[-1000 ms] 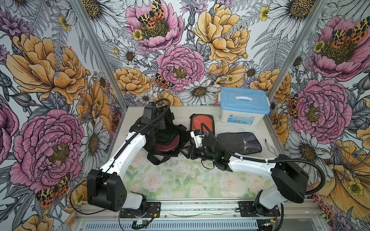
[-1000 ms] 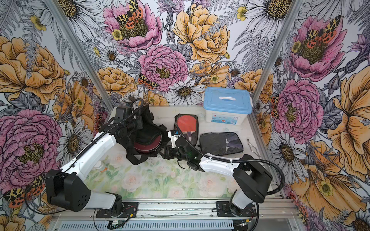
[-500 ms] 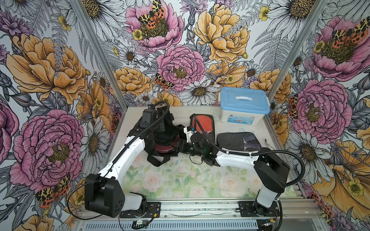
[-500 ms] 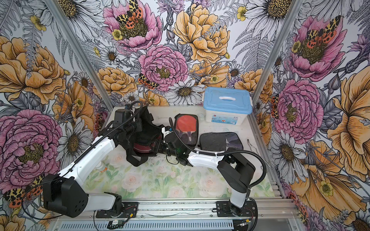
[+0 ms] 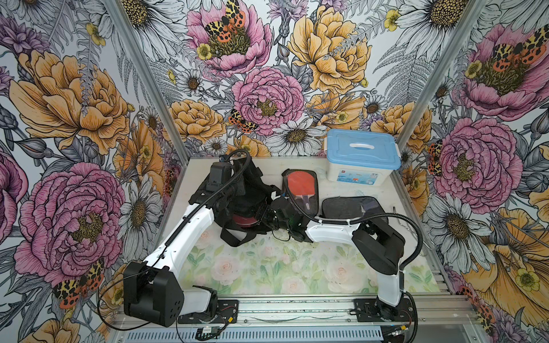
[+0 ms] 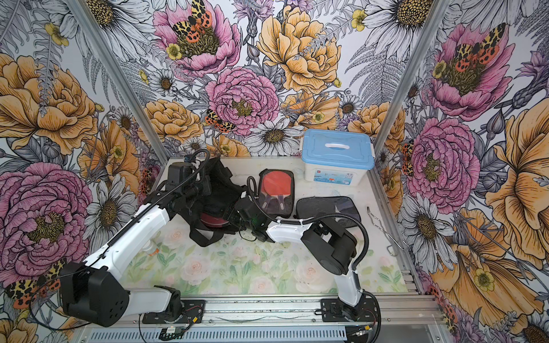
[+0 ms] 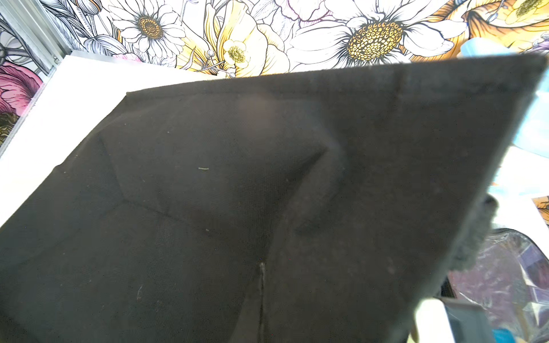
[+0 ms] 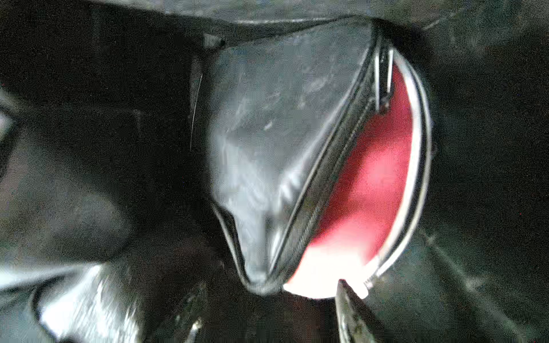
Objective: Remove the ping pong set from the canvas bag
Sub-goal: Pick up the ping pong set from the canvas bag.
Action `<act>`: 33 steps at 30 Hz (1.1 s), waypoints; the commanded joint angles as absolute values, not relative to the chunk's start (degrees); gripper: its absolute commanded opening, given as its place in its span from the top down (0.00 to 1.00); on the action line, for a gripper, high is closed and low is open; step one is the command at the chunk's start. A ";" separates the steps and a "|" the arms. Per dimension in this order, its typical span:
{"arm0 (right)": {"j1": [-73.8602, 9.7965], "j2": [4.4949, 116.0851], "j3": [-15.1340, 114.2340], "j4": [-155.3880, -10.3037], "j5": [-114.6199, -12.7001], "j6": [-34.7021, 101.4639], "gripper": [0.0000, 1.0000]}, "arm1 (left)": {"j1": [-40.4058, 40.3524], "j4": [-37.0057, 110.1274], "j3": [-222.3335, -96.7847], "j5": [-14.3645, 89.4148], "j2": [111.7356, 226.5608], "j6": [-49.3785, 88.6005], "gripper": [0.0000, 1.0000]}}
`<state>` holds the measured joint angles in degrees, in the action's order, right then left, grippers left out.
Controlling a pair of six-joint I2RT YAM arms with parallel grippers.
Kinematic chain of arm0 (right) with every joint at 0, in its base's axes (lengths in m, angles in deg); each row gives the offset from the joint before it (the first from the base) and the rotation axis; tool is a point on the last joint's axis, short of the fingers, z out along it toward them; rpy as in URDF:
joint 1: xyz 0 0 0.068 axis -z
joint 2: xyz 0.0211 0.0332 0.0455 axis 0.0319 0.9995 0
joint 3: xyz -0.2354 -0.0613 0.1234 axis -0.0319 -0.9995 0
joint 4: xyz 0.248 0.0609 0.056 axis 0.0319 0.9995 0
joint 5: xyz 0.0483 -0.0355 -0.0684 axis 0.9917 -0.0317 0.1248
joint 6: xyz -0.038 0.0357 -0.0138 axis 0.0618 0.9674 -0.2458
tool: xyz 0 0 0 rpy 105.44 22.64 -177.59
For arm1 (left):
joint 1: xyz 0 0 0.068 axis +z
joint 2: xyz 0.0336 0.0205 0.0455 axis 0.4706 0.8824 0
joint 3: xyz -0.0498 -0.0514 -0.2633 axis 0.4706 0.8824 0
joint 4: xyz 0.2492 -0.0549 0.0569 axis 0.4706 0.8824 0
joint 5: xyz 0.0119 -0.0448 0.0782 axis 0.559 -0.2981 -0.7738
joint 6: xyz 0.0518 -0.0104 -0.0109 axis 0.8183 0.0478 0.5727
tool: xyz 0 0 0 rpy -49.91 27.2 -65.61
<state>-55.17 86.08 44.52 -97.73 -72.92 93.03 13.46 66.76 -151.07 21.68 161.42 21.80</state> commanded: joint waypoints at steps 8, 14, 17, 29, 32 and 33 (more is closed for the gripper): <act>-55.27 96.15 51.01 -109.17 -75.19 100.30 0.32 | 13.13 66.14 -149.76 26.83 159.46 20.40 1.00; -55.12 99.80 51.54 -121.61 -76.14 100.59 0.37 | 13.39 65.88 -149.80 27.95 159.72 20.29 1.00; -55.07 100.09 51.91 -125.12 -76.41 98.70 0.55 | 14.14 65.74 -149.81 28.56 159.55 20.06 1.00; -55.41 94.34 52.43 -123.85 -77.37 86.23 0.88 | 18.09 64.23 -149.27 30.67 158.48 19.34 1.00; -55.93 92.34 52.46 -122.59 -77.68 82.52 0.91 | 19.49 63.04 -148.54 31.07 157.68 18.65 1.00; -56.10 91.67 52.35 -122.33 -77.77 81.28 0.92 | 20.12 62.66 -148.29 31.46 157.41 18.31 1.00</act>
<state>-55.54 96.81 50.27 -119.76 -75.95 87.85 19.21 65.87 -149.11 27.36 159.58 20.19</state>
